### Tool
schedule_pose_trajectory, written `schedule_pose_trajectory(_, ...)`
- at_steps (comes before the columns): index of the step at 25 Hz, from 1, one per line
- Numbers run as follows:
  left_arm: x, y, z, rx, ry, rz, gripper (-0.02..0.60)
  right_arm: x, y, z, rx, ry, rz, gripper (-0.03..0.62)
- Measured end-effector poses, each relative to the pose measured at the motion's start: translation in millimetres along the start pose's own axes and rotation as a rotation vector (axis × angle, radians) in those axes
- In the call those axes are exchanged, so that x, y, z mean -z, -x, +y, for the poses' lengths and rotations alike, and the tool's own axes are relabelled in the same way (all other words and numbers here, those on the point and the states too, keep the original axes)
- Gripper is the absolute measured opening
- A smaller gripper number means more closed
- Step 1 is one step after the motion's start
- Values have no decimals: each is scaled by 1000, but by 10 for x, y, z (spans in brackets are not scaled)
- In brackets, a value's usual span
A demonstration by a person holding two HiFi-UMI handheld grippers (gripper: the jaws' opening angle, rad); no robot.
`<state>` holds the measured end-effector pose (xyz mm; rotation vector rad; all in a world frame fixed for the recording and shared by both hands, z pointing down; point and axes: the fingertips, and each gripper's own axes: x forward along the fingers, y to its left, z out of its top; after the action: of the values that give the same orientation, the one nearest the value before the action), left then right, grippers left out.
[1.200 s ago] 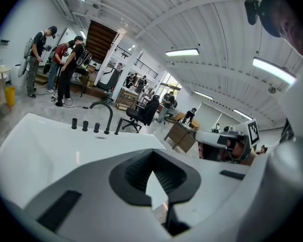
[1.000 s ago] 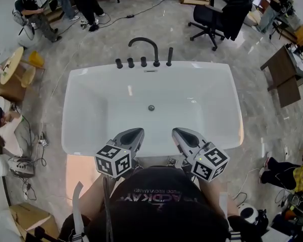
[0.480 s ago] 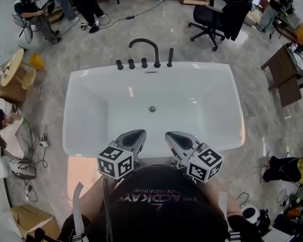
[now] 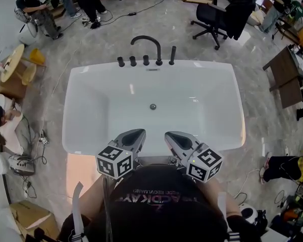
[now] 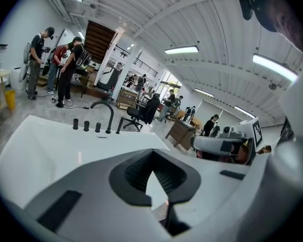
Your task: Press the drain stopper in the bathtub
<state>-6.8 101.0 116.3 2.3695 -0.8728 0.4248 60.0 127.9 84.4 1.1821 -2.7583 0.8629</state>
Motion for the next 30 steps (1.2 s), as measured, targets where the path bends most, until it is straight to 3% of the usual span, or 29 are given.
schedule_pose_trajectory(30, -46, -131, 45, 5, -3, 27, 3, -14, -96, -105, -10, -12, 23, 11)
